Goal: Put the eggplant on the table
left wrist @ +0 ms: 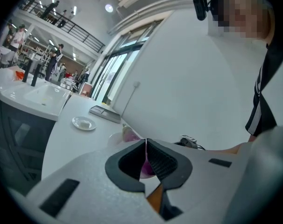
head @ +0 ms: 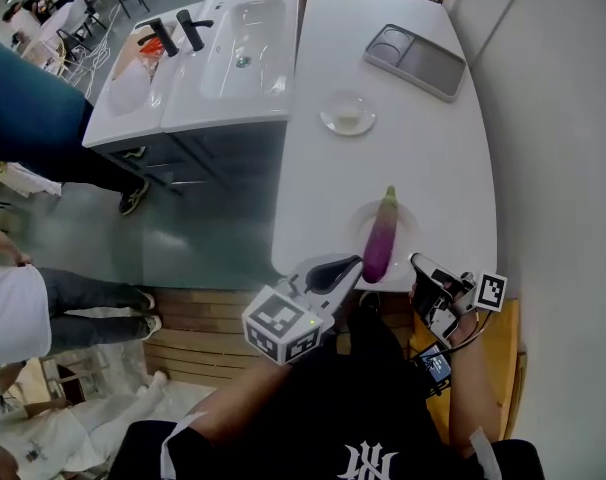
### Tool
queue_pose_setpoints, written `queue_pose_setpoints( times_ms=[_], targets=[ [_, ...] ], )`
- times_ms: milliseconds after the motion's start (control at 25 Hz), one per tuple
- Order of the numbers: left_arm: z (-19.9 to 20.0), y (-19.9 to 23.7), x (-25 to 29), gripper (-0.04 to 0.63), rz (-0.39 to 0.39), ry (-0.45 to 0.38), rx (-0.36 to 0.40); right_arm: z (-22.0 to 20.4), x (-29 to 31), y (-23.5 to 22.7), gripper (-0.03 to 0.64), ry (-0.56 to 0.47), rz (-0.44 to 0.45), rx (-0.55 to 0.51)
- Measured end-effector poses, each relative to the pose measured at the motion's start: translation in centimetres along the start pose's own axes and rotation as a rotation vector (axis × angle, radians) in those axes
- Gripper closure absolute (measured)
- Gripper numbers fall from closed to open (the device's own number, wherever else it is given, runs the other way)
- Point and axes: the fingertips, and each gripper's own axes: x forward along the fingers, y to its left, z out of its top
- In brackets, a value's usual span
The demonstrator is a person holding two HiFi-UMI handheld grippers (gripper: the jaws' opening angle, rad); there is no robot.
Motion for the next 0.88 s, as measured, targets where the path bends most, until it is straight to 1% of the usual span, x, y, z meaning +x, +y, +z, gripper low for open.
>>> queue_pose_setpoints(
  times_ms=[160,280,400,680,880],
  targets=[
    [0.3,-1.2,2.6,0.583,0.002,0.010,0.018,1.2,-0.8,-0.4,0.607,0.015,0.007,0.009],
    [0.7,-0.9,4.5,0.583,0.030,0.004,0.020,2.6,-1.1,-1.1,0.607,0.040,-0.001,0.004],
    [1.0,-0.2,6.6,0.583,0.064,0.004,0.013,4.7,-1.3,-2.2,0.607,0.061,-0.022,0.000],
    [1.2,0.1,11.1,0.583,0.123,0.016,-0.007,9.7,-2.4,-2.9,0.607,0.100,-0.043,-0.018],
    [1.2,2.0,13.8,0.583,0.171,0.022,-0.029,13.1,-2.0,-4.6,0.607,0.119,-0.064,-0.016]
  ],
)
